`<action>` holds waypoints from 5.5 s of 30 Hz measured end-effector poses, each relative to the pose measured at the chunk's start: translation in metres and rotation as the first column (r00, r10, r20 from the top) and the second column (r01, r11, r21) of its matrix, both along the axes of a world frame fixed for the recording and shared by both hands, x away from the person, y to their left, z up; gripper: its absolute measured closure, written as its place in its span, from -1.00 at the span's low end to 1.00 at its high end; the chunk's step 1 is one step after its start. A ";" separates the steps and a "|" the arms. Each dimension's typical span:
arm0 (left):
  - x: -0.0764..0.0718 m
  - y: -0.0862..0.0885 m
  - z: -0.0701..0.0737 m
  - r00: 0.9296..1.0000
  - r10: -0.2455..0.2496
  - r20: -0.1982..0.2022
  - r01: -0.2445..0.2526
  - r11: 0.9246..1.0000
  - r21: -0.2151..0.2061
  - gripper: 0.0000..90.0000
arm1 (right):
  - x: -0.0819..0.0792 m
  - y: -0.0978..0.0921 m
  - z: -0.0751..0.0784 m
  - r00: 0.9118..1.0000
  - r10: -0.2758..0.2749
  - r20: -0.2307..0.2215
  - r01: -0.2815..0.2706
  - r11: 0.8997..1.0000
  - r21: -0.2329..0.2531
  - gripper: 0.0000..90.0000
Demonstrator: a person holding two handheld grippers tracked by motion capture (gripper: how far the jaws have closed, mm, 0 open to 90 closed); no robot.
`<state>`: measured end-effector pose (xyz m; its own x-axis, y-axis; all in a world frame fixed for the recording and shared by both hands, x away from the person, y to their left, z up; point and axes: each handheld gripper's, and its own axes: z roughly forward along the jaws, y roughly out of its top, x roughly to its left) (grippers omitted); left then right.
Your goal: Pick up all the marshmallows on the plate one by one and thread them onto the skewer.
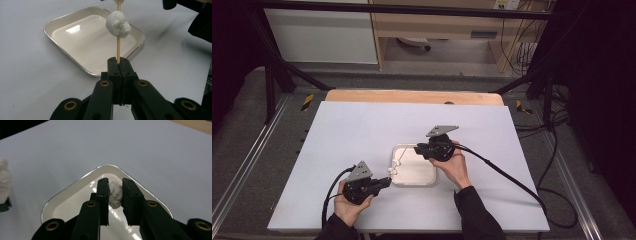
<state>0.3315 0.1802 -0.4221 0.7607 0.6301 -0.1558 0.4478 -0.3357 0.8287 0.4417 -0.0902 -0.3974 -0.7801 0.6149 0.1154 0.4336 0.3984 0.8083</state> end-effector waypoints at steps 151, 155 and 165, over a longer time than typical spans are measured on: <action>-0.015 -0.024 0.001 0.995 -0.071 0.076 0.065 0.995 0.073 0.98 | -0.057 -0.021 0.029 0.978 0.204 -0.045 -0.167 0.895 0.414 0.81; -0.015 -0.026 0.000 0.994 -0.076 0.075 0.070 0.995 0.075 0.98 | -0.058 -0.020 0.028 0.978 0.205 -0.046 -0.167 0.894 0.415 0.81; -0.015 -0.026 0.000 0.994 -0.079 0.076 0.073 0.995 0.074 0.98 | -0.058 -0.019 0.027 0.978 0.205 -0.041 -0.171 0.896 0.410 0.81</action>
